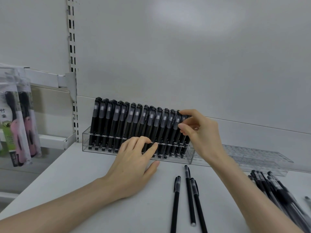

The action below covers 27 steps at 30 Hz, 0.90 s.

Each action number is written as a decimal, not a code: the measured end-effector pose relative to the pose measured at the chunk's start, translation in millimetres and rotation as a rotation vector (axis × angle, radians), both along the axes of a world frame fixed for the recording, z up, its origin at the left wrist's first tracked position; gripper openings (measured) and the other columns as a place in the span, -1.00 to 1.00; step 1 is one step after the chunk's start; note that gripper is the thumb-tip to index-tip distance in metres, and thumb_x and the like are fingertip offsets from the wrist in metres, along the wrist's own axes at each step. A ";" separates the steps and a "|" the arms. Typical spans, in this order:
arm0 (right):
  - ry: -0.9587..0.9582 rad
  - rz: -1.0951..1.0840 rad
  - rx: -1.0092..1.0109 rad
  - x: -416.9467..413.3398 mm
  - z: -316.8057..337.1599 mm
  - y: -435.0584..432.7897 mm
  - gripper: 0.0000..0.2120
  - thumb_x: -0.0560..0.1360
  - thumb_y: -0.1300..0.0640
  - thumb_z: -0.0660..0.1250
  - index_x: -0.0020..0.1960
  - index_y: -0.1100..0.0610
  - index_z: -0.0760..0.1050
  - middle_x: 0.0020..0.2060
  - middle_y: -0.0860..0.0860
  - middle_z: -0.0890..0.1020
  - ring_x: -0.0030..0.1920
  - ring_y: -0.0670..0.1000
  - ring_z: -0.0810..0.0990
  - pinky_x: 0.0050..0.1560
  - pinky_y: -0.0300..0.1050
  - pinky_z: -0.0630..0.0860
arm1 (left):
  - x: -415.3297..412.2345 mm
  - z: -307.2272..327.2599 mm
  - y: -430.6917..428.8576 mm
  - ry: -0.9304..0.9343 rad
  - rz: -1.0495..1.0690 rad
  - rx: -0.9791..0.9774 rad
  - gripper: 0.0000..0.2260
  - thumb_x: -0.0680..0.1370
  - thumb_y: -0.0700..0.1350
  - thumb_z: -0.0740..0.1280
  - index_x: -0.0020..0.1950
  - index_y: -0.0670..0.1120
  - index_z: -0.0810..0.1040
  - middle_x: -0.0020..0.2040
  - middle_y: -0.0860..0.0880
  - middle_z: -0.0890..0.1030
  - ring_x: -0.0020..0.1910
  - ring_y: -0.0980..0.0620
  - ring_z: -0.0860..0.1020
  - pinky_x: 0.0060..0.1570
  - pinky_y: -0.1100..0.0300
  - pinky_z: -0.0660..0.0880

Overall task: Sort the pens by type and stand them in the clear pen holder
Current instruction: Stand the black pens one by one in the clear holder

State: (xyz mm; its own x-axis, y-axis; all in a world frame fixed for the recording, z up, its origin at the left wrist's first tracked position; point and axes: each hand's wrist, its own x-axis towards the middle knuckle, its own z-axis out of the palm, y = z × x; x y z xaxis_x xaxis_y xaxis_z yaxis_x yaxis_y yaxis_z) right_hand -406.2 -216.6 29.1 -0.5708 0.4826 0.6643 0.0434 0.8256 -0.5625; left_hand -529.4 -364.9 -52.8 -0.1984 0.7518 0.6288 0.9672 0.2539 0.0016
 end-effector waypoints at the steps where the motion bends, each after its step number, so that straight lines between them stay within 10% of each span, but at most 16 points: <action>1: -0.006 -0.004 0.011 0.6 0.4 -0.1 -0.68 0.47 0.29 0.39 0.04 -0.11 0.50 -0.29 -0.07 0.63 -0.28 -0.11 0.59 -0.15 -0.28 0.52 | 0.7 0.6 -0.5 -0.004 -0.002 -0.004 -0.57 0.53 0.11 0.10 0.24 -0.09 0.56 0.10 -0.01 0.51 0.09 -0.03 0.49 0.10 0.05 0.47; 9: -0.100 -0.033 -0.017 23.2 -10.0 -7.0 -0.90 0.52 0.17 0.35 0.03 0.05 0.55 -0.23 -0.10 0.60 -0.24 -0.16 0.55 -0.21 -0.41 0.44 | 9.6 9.5 -5.7 -0.104 -0.068 0.001 -0.65 0.54 0.13 0.09 -0.06 -0.02 0.59 -0.03 0.05 0.51 -0.03 0.04 0.47 -0.06 0.13 0.45; 14: -0.369 0.029 -0.015 50.8 -23.1 -1.0 -0.95 0.53 0.10 0.33 -0.11 0.02 0.54 -0.25 -0.13 0.60 -0.23 -0.15 0.55 -0.14 -0.23 0.51 | 45.4 17.4 -6.3 -0.295 -0.018 -0.198 -0.43 0.45 0.33 -0.13 0.14 0.07 0.49 0.05 0.17 0.44 0.03 0.17 0.37 0.06 0.28 0.30; 18: -0.546 0.129 -0.046 67.9 -31.4 6.3 -0.91 0.54 0.08 0.32 0.00 0.06 0.55 -0.13 -0.03 0.64 -0.16 -0.05 0.59 -0.06 -0.03 0.57 | 97.9 17.0 -7.3 -0.464 0.074 -0.217 -0.54 0.52 0.34 0.08 0.22 0.05 0.39 0.11 0.16 0.43 0.14 0.15 0.37 0.16 0.24 0.32; 27: -0.612 0.297 -0.072 87.7 -42.4 12.8 -0.83 0.58 0.14 0.26 0.12 0.11 0.57 -0.01 -0.06 0.63 0.02 -0.08 0.57 -0.04 -0.33 0.39 | 137.5 20.5 10.3 -0.739 0.272 -0.237 -0.62 0.47 0.05 0.35 0.18 -0.11 0.38 0.09 -0.01 0.46 0.07 -0.01 0.47 0.08 0.09 0.43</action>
State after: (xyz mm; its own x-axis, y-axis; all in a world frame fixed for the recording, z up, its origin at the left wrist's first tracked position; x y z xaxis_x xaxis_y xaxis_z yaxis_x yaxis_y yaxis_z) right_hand -318.5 -203.8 -13.2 -0.9484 0.2781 0.1520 0.1483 0.8133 -0.5627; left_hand -391.9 -354.7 -32.3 -0.6935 0.7141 0.0952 0.6422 0.5529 0.5310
